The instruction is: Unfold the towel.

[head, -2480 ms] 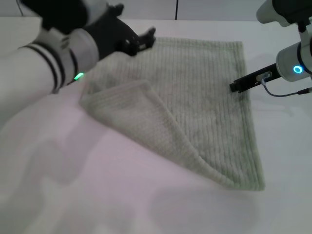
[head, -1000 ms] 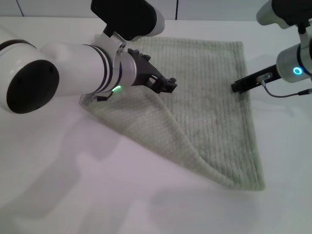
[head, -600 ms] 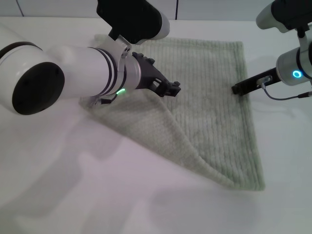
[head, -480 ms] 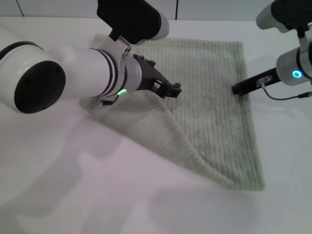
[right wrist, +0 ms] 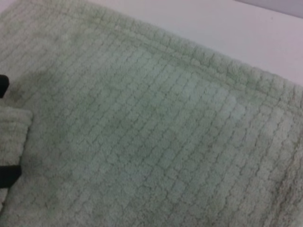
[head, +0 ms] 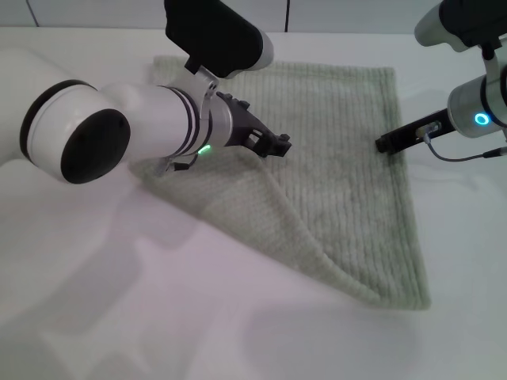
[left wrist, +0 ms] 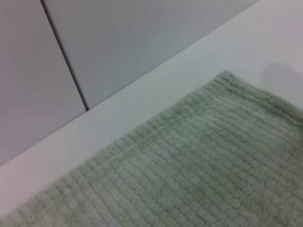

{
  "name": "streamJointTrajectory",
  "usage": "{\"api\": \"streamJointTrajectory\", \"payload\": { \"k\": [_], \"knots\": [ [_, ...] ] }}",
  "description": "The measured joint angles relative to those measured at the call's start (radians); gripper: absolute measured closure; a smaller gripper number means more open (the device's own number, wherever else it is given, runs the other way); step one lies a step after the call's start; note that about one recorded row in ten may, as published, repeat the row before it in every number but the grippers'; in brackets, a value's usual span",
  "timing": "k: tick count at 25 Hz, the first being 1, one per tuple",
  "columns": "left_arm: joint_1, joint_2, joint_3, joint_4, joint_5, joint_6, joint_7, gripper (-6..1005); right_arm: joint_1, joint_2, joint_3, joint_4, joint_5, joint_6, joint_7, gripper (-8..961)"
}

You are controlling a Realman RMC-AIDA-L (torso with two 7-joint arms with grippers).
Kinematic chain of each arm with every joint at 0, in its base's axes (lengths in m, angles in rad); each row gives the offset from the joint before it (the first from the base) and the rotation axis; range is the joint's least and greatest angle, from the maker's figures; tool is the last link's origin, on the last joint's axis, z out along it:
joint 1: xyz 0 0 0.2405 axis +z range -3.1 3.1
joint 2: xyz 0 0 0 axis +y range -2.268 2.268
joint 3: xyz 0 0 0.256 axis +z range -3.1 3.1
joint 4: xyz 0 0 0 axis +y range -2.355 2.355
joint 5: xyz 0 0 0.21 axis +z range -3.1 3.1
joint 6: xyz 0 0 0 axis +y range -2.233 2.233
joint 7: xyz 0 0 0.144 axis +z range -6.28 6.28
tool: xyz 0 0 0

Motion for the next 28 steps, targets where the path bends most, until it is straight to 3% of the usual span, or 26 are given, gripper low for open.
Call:
{"api": "streamJointTrajectory", "payload": {
  "k": [10,28],
  "knots": [
    [-0.029,0.0,0.0,0.074,0.003,0.028,-0.02,150,0.004,0.0,0.0,0.002,-0.006,0.004,0.0,947],
    [-0.032,0.001,0.006,0.071,0.018,0.013,-0.031,154,0.006,0.0,-0.002,0.002,-0.009,-0.002,0.001,946]
  ]
}}
